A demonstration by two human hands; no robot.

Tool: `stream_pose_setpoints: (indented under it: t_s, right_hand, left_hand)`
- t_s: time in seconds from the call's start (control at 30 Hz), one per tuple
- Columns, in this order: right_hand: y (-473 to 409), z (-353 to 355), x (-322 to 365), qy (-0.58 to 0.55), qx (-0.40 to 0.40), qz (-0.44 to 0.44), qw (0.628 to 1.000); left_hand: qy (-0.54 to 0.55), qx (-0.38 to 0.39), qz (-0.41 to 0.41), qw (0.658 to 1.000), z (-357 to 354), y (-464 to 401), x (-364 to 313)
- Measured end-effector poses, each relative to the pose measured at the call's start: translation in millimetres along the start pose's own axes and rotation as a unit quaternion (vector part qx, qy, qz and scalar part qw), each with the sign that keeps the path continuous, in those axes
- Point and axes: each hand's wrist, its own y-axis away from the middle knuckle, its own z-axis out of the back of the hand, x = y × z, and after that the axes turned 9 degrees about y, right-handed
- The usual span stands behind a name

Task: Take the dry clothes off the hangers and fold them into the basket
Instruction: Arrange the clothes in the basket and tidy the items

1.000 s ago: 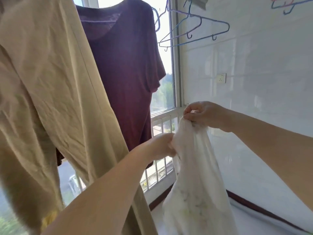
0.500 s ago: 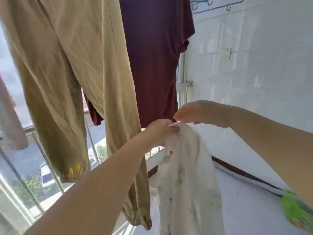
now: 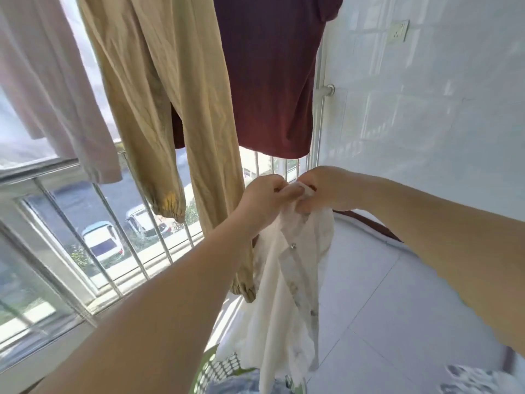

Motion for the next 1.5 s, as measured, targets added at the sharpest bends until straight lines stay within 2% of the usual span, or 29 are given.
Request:
stream_pose_setpoints:
  t_s: [0.1,0.17,0.3,0.5,0.57,0.73,0.9,1.0,1.13,1.37,1.43,1.5]
  right_hand:
    - [-4,-3,3,0.060,-0.026,-0.003,0.998]
    - [-6,-5,-2,0.062,-0.041,0.009,0.997]
    - [-6,-6,-16,0.037,-0.079,0.042,0.995]
    - [8,0,-43,0.003,-0.123,0.041,0.992]
    - [11,2,-51,0.008,-0.112,0.037,0.993]
    - [15,-5,-76,0.047,-0.055,0.028,0.997]
    - [15,-16,-94,0.103,-0.023,0.020,0.994]
    - [13,-21,-101,0.120,-0.033,0.008,0.992]
    - [10,-23,-108,0.119,-0.047,-0.007,0.992]
    - [3,-21,-117,0.085,-0.066,-0.011,0.994]
    - [0,-19,-117,0.076,-0.067,-0.004,0.995]
    - [-1,-18,-115,0.067,-0.057,0.003,0.996]
  left_hand:
    - [0.057,0.000,0.043,0.997,2,10,8]
    - [0.072,0.015,0.074,0.995,0,16,12]
    - [-0.001,0.039,0.082,0.996,-14,18,22]
    - [-0.110,0.068,0.140,0.982,-53,19,47]
    - [-0.133,0.067,0.157,0.976,-62,20,56]
    - [-0.113,0.037,0.242,0.963,-75,18,65]
    - [-0.007,-0.010,0.268,0.963,-81,19,60]
    - [0.027,-0.004,0.263,0.964,-79,22,54]
    - [-0.047,0.047,0.255,0.965,-73,25,49]
    - [-0.215,-0.020,0.202,0.955,-66,28,54]
    - [-0.207,-0.039,0.190,0.959,-66,29,56]
    - [-0.126,-0.063,0.203,0.969,-67,28,58]
